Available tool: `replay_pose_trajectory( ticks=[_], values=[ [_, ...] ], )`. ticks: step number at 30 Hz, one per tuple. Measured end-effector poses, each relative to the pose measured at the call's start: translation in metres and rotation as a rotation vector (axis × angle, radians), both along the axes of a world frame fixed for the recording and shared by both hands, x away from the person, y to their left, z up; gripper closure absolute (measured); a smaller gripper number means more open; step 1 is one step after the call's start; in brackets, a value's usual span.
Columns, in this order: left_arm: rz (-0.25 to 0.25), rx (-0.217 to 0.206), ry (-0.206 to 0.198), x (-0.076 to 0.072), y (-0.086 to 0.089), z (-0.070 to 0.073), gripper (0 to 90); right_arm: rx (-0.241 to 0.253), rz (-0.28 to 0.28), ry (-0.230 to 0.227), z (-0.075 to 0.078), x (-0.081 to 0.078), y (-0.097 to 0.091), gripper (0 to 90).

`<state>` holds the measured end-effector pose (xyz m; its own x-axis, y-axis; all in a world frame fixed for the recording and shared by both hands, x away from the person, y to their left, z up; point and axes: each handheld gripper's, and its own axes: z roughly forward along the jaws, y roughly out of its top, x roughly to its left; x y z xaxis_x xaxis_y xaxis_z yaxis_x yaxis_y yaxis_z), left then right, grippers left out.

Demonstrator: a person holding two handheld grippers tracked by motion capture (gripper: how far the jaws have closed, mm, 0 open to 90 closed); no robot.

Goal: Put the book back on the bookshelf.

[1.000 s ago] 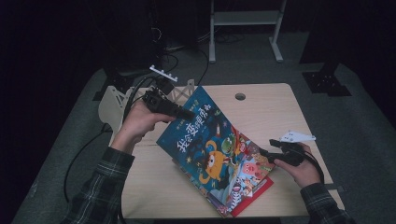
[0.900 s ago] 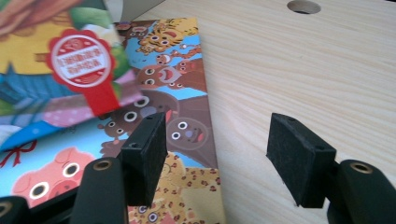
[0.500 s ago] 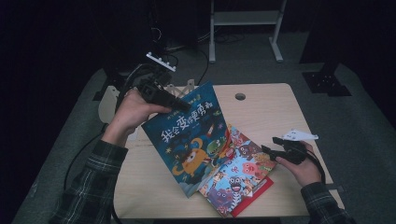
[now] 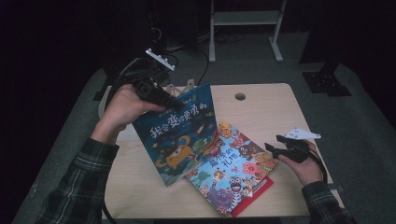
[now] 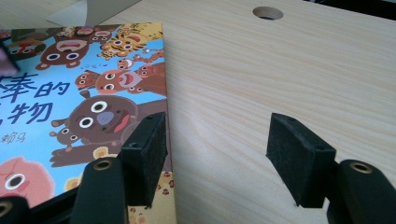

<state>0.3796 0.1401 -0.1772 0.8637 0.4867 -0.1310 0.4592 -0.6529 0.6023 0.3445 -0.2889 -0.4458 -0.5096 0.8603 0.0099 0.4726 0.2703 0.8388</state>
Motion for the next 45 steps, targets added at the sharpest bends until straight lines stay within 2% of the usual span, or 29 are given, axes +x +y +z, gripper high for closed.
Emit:
replay_pose_trajectory(
  ticks=[6, 17, 26, 29, 34, 42, 45],
  values=[
    [0.035, 0.021, -0.028, -0.001, 0.012, 0.003, 81.9, -0.005, -0.028, -0.007, -0.001, 0.003, -0.004, 36.8],
    [0.12, 0.009, -0.058, -0.003, 0.046, 0.004, 82.4, 0.025, -0.136, -0.002, -0.006, 0.011, -0.027, 37.0],
    [0.192, -0.003, -0.065, -0.008, 0.082, 0.009, 82.4, -0.006, -0.178, -0.004, -0.01, 0.015, -0.034, 36.9],
    [0.22, -0.008, -0.072, -0.01, 0.095, 0.01, 82.4, -0.019, -0.204, 0.007, -0.013, 0.019, -0.037, 35.9],
    [0.266, -0.005, -0.075, -0.014, 0.114, 0.009, 82.4, -0.032, -0.222, 0.053, -0.024, 0.029, -0.041, 35.2],
    [0.328, -0.005, -0.061, -0.018, 0.141, 0.002, 82.4, -0.072, -0.217, 0.085, -0.034, 0.037, -0.037, 33.3],
    [0.349, -0.009, -0.058, -0.019, 0.15, -0.001, 82.4, -0.074, -0.215, 0.116, -0.038, 0.039, -0.037, 30.8]
  ],
)
